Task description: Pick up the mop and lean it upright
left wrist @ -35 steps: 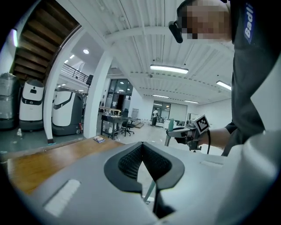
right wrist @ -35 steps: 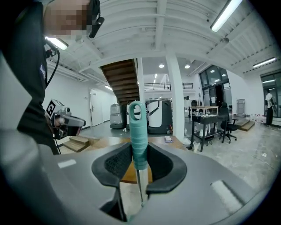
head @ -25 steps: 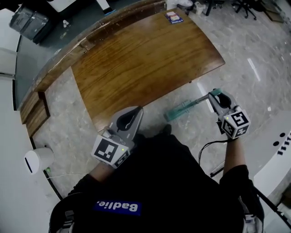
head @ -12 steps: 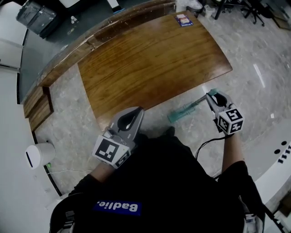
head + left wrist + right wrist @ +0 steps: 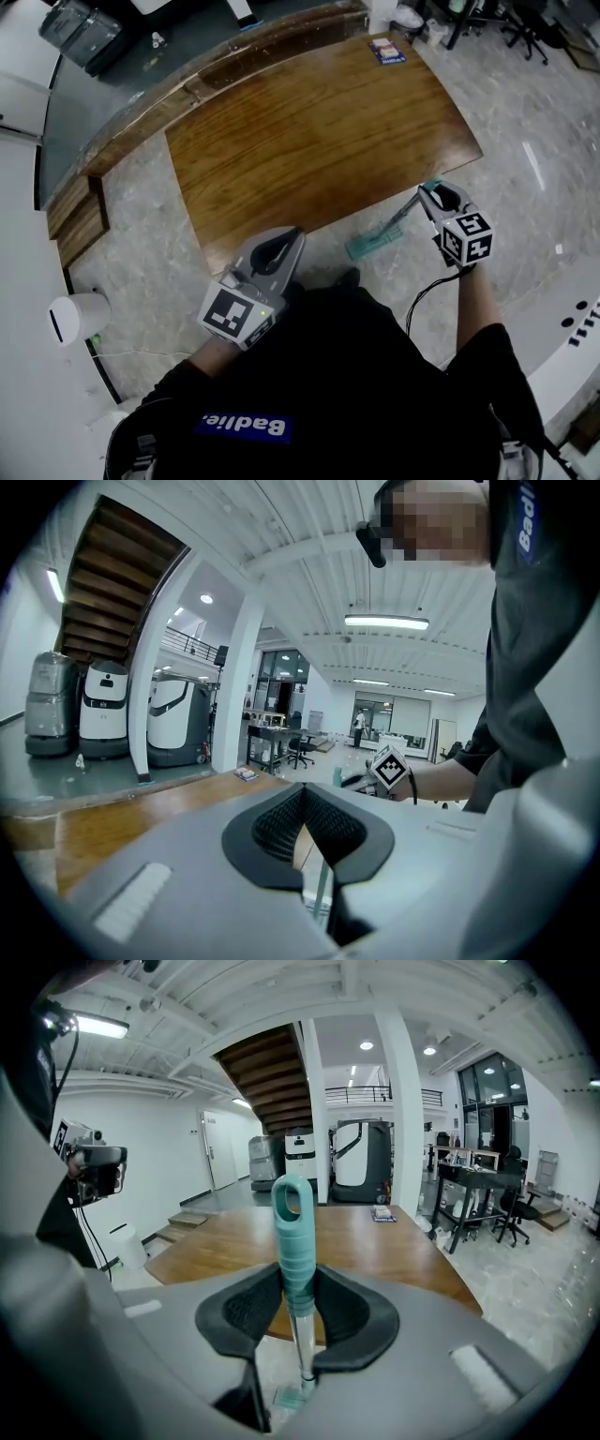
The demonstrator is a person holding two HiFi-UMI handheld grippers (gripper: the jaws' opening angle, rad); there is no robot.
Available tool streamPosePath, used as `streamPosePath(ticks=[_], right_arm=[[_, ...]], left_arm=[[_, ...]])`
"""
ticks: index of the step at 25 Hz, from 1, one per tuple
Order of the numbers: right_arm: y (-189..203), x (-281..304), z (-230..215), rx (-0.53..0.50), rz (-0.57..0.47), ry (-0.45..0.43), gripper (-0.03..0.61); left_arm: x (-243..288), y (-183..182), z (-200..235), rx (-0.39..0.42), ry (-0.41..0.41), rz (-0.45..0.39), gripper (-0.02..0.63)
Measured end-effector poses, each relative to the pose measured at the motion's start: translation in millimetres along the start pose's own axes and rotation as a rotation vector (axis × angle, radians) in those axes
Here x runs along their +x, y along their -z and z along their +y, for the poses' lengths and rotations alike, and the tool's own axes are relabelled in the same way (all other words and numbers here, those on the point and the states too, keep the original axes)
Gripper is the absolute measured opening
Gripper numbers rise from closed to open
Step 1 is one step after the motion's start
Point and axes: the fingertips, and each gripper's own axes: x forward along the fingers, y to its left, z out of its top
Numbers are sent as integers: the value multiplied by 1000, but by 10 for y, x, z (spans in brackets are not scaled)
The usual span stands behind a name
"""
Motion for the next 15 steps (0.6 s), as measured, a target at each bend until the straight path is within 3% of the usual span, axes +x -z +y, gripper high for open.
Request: streamPosePath(ticks=[15], right_arm=[[-201, 503, -138, -50, 56, 35, 118]], left_arm=[[-291, 105, 261, -41, -101, -14, 18]])
